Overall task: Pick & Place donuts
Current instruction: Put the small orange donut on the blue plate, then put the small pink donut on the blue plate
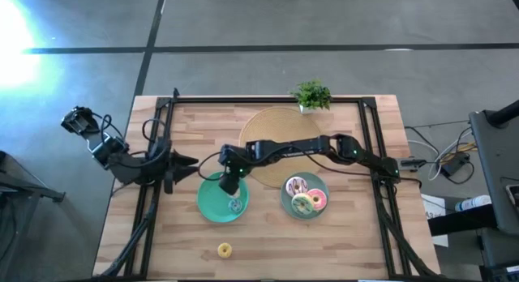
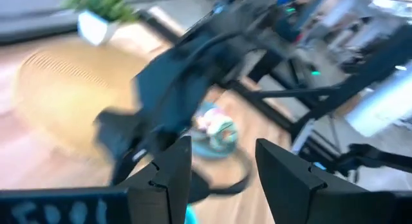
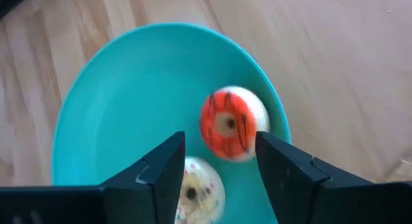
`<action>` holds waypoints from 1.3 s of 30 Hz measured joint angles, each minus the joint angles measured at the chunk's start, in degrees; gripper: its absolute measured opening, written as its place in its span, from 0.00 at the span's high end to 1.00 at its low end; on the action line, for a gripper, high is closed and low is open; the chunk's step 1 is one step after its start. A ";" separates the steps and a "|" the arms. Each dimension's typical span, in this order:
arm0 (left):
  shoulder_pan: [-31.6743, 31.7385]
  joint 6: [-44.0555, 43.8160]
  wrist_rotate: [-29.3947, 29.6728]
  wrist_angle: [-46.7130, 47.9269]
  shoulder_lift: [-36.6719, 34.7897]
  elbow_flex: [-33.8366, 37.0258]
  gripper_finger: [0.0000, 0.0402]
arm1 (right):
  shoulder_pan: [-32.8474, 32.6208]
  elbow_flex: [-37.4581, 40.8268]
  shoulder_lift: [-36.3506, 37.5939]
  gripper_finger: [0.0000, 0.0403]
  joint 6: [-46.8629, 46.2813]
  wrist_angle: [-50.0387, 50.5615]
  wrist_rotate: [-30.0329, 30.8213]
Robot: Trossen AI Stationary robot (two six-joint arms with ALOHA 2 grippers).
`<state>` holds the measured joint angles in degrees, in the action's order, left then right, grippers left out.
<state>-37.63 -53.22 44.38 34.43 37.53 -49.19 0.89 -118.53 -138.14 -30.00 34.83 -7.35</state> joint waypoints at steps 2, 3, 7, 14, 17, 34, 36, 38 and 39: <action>0.00 -5.52 0.58 4.78 -0.21 0.00 0.64 | -0.04 -1.14 0.34 0.55 1.71 3.65 0.02; 0.00 -8.39 0.70 7.14 -0.29 0.00 0.64 | -0.10 -1.60 0.63 0.55 2.83 5.29 0.09; 0.00 -18.37 0.73 15.12 0.25 0.00 0.64 | -0.81 -1.81 3.43 0.55 7.30 10.22 4.36; 1.65 -35.16 -2.37 27.42 5.88 0.00 0.64 | -0.87 1.73 10.58 0.55 10.90 15.64 15.38; 4.29 -38.11 -8.44 30.20 9.53 0.10 0.65 | -0.55 4.58 13.09 0.55 10.69 17.00 17.40; 37.31 -19.46 -35.30 35.04 27.76 5.24 0.66 | -2.76 33.94 35.21 0.56 -3.82 6.13 23.93; 38.98 -16.69 -36.33 35.25 30.02 5.95 0.66 | -3.62 36.67 37.46 0.56 -4.58 2.79 24.09; 39.61 -15.80 -37.00 35.74 32.36 6.76 0.66 | -4.49 38.56 38.99 0.56 -5.62 0.16 24.13; 39.63 -15.75 -37.38 36.02 33.51 7.18 0.66 | -4.83 39.21 39.43 0.56 -6.01 -0.99 24.17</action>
<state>2.00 -68.97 7.00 70.45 71.04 -42.01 -3.94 -79.31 -98.71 -36.01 33.84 16.82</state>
